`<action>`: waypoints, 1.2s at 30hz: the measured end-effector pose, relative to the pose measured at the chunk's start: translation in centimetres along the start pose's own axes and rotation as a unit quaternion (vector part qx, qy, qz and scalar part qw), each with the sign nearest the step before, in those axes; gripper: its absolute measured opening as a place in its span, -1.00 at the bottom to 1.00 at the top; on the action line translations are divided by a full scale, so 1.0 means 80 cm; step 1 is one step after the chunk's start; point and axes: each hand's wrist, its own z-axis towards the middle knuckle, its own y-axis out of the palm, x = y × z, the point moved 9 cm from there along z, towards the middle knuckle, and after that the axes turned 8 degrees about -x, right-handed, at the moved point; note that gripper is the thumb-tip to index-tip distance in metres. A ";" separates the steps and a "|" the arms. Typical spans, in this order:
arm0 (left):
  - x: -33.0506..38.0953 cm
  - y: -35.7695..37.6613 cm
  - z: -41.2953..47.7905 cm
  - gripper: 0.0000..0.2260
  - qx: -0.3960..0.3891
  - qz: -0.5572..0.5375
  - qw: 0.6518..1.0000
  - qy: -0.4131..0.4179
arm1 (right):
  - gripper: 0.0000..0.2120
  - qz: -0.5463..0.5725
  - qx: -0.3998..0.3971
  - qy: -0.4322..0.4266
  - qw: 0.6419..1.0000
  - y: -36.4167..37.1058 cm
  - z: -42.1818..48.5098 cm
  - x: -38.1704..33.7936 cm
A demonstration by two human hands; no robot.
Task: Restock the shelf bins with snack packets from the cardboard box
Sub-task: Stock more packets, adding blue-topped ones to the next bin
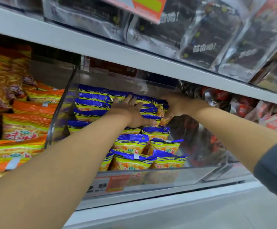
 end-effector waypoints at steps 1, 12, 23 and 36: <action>0.001 0.001 0.000 -0.08 -0.002 -0.002 1.000 0.000 | -0.36 -0.010 0.017 -0.004 1.000 -0.001 0.001 0.001; 0.002 0.002 -0.001 -0.08 -0.006 -0.008 1.000 0.001 | -0.28 0.059 0.077 -0.011 0.995 0.005 -0.009 0.004; 0.001 0.000 -0.002 -0.08 -0.005 -0.015 1.000 0.001 | -0.70 0.056 0.143 -0.002 0.988 0.008 -0.021 0.008; 0.003 -0.008 0.002 -0.09 0.037 -0.043 0.998 0.020 | -0.65 0.298 0.155 0.031 0.941 0.017 -0.040 0.027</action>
